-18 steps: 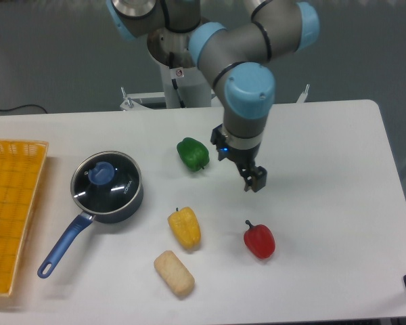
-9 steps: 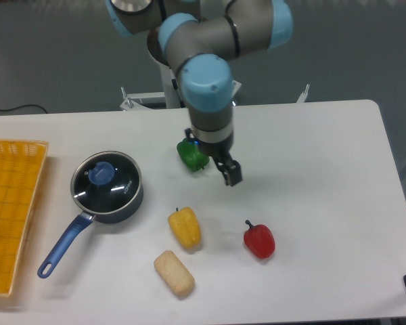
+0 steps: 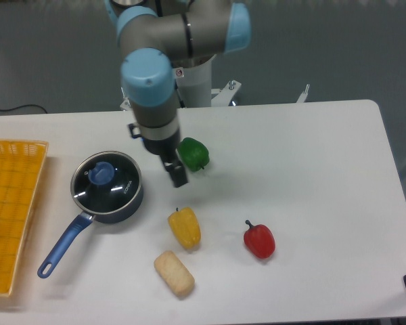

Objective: Open the lid
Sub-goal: 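Move the open gripper over the saucepan's blue lid knob, then lower the gripper onto the blue knob of the glass lid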

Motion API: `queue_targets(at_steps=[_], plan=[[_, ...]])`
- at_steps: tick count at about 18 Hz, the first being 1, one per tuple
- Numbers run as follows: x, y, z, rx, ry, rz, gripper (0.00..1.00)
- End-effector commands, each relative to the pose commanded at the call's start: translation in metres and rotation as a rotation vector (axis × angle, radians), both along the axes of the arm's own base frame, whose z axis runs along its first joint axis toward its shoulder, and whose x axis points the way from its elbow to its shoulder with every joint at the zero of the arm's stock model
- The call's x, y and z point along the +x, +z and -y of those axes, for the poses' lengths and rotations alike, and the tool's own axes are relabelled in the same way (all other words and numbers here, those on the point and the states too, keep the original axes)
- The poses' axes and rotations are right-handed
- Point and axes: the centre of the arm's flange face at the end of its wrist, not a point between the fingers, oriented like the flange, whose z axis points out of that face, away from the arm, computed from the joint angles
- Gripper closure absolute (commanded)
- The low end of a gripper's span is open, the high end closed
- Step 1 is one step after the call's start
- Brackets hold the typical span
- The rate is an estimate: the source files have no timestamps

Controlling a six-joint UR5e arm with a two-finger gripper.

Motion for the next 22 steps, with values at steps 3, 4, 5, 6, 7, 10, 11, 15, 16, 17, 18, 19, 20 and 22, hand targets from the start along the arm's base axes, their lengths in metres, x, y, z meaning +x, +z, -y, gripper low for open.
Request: queue_targets(at_steps=[3, 4, 5, 6, 7, 10, 11, 15, 16, 17, 18, 19, 20, 22], plan=[[0.023, -0.005, -0.010, -0.007, -0.043, 0.003, 0.00], [0.025, -0.009, -0.013, -0.012, -0.057, 0.006, 0.00], [0.026, -0.012, -0.015, -0.014, -0.061, 0.009, 0.00], [0.029, -0.013, -0.017, -0.017, -0.069, 0.010, 0.00], [0.034, -0.016, -0.021, -0.018, -0.080, 0.013, 0.00], [0.047, -0.023, -0.027, -0.029, -0.104, 0.020, 0.00], [0.048, -0.026, -0.029, -0.035, -0.107, 0.021, 0.00], [0.062, -0.046, -0.040, -0.046, -0.141, 0.029, 0.00], [0.066, -0.047, -0.043, -0.035, -0.150, 0.022, 0.00], [0.066, -0.050, -0.045, -0.031, -0.154, 0.020, 0.00], [0.067, -0.051, -0.045, -0.031, -0.155, 0.020, 0.00], [0.068, -0.054, -0.045, -0.035, -0.157, 0.022, 0.00], [0.069, -0.058, -0.043, -0.041, -0.158, 0.026, 0.00], [0.072, -0.063, -0.039, -0.052, -0.172, 0.032, 0.00]])
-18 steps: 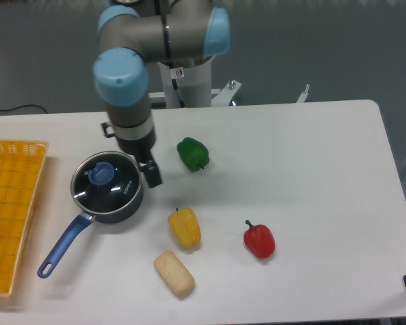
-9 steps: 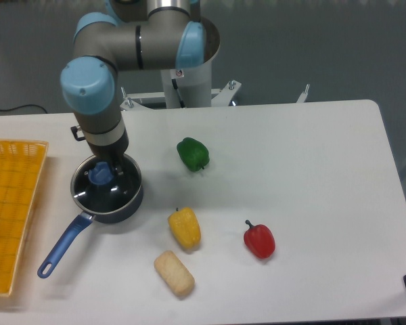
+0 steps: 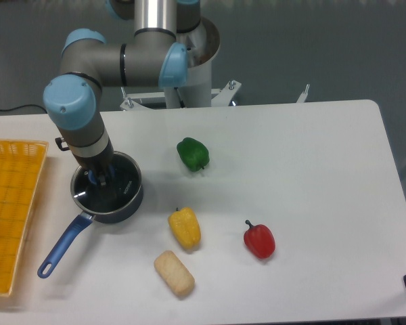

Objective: Open the lid
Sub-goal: 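Lower the gripper onto the blue knob of the glass lid, then close the gripper around the blue lid knob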

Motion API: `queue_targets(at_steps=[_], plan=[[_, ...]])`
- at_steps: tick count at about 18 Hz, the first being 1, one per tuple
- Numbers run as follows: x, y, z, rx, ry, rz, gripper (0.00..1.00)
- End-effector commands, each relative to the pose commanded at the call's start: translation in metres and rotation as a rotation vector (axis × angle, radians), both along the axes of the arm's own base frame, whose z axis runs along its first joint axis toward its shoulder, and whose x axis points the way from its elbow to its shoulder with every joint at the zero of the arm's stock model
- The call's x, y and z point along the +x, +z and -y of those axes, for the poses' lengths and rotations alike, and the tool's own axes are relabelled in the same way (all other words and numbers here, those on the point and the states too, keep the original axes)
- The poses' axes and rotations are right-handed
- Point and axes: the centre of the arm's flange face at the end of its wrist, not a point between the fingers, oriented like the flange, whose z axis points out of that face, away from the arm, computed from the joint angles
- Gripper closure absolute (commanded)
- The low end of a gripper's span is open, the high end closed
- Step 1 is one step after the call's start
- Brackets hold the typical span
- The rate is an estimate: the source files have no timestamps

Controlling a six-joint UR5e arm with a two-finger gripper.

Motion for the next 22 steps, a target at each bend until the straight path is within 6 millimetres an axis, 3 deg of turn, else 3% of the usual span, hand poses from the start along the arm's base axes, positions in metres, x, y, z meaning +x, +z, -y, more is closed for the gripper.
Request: queue_targets(at_steps=[11, 22], plan=[[0.020, -0.012, 0.007, -0.026, -0.043, 0.013, 0.00], [0.026, -0.019, 0.006, -0.022, -0.049, 0.011, 0.00]])
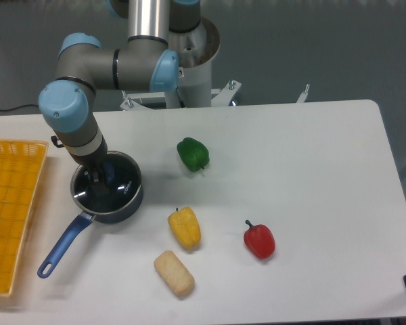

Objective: Open the lid
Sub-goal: 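Close the gripper around the blue lid knob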

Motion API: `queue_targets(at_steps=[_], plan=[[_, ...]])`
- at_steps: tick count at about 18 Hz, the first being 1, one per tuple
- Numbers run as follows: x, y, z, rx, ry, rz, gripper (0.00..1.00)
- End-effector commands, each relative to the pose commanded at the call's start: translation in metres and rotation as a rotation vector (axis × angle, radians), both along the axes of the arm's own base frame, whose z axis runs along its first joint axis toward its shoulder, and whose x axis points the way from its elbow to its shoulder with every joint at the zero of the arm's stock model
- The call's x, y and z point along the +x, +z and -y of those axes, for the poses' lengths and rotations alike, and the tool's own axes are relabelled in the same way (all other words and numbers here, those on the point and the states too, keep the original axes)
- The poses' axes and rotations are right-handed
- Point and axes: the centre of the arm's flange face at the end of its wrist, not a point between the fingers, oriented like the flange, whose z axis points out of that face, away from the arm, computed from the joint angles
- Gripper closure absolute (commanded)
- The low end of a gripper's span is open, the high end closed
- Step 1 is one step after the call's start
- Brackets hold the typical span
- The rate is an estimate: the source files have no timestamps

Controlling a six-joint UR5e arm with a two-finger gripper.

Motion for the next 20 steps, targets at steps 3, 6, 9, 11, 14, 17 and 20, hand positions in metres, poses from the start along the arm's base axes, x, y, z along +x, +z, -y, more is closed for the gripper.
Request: queue_targets(at_steps=[3, 6, 9, 11, 14, 17, 20], plan=[[0.0001, -0.0004, -0.0018, 0.010, 0.002, -0.004, 0.00], [0.0004, -0.0029, -0.0013, 0.008, 0.002, -0.004, 0.02], [0.0011, -0.0063, 0.0008, 0.001, -0.003, -0.002, 0.03], [0.0014, -0.0075, 0.0014, 0.000, -0.005, -0.001, 0.04], [0.0016, -0.0082, 0.0018, -0.002, -0.005, -0.001, 0.05], [0.0015, -0.0067, 0.0016, 0.001, -0.005, -0.002, 0.14], [0.0016, -0.0058, 0.0018, 0.002, -0.005, -0.003, 0.22]])
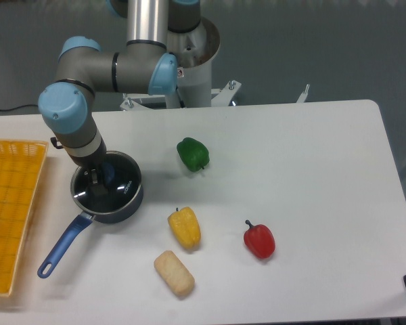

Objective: Open the lid
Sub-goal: 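Close the gripper around the blue lid knob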

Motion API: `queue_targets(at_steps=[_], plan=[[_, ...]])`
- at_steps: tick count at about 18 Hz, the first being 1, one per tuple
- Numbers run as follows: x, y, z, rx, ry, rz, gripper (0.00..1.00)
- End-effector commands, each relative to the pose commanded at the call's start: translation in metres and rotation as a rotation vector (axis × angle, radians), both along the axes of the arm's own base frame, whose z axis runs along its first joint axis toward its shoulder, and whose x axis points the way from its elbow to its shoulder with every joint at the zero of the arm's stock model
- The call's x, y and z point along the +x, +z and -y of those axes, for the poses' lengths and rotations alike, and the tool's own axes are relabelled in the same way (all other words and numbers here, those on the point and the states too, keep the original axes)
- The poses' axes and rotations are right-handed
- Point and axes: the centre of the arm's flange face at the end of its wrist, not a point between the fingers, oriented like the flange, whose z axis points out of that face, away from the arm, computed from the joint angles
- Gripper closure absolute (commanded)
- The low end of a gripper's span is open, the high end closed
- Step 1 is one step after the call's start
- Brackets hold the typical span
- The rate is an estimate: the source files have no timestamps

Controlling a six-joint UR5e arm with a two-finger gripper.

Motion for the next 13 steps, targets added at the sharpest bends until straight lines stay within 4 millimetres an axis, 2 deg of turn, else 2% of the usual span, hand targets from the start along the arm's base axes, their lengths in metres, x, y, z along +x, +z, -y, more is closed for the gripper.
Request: queue_targets(at_steps=[5, 13], plan=[[-0.0017, 0.0009, 0.0005, 0.001, 0.003, -0.001, 0.30], [-0.0036, 0.0039, 0.0004, 0.007, 0.006, -0.003, 0.31]])
